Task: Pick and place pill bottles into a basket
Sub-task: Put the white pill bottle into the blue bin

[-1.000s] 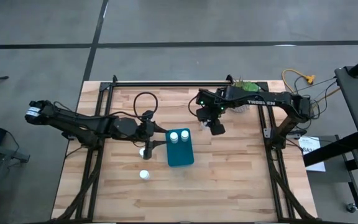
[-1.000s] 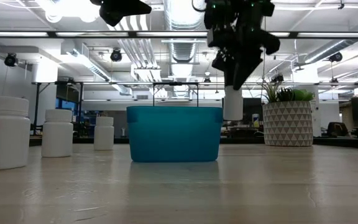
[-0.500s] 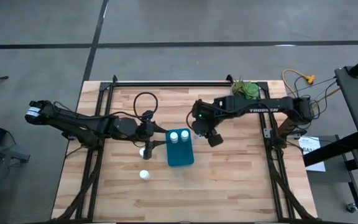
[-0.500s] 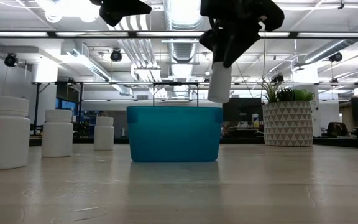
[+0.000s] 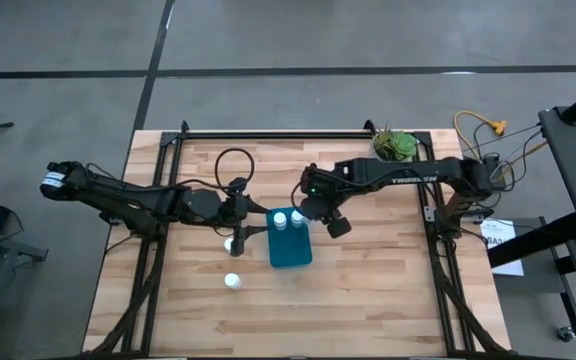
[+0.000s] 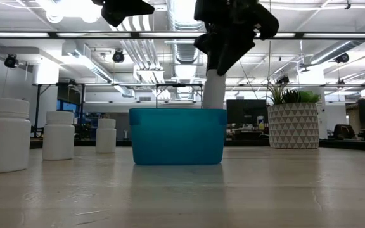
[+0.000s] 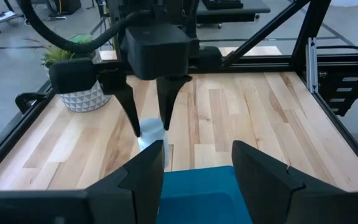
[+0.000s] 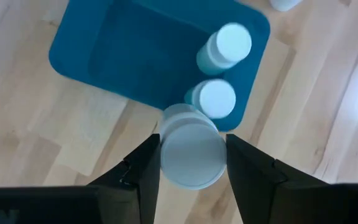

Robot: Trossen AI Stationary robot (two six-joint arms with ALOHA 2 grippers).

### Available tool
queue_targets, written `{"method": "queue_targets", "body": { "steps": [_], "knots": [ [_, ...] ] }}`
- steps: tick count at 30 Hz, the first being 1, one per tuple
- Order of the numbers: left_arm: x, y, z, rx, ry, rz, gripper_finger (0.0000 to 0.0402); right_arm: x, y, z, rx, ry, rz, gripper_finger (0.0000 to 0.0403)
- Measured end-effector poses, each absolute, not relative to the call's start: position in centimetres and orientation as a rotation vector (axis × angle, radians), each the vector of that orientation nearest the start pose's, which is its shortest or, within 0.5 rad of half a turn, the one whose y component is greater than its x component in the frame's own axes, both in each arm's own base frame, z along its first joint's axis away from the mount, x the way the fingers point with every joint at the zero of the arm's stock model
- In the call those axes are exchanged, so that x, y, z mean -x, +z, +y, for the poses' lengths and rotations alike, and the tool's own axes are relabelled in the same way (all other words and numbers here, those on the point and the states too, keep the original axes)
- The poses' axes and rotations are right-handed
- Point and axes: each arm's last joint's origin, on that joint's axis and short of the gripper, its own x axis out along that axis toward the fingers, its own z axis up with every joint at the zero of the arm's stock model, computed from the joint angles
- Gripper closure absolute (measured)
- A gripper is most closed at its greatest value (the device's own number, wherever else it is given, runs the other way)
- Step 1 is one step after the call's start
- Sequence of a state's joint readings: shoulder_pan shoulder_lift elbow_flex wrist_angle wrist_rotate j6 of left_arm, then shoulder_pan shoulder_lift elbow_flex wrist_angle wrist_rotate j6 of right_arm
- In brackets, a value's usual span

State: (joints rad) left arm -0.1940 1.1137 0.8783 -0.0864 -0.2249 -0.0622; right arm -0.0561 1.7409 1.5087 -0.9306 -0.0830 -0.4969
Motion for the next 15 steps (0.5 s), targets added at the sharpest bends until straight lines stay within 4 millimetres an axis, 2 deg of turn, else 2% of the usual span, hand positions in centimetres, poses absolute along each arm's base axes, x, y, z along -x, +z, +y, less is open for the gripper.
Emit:
{"method": "queue_targets", "body": {
  "steps": [10,15],
  "knots": [
    [-24.3,31.1,-4.1,-0.005,0.041,0.314,0.0229,-36.0,28.7,-0.8,0.384,0.327,1.053,0.0257],
    [-24.3,31.1,-4.1,-0.005,0.041,0.314,0.0229,-36.9,27.5,-0.1,0.391,0.348,1.064,0.0257]
  ]
}}
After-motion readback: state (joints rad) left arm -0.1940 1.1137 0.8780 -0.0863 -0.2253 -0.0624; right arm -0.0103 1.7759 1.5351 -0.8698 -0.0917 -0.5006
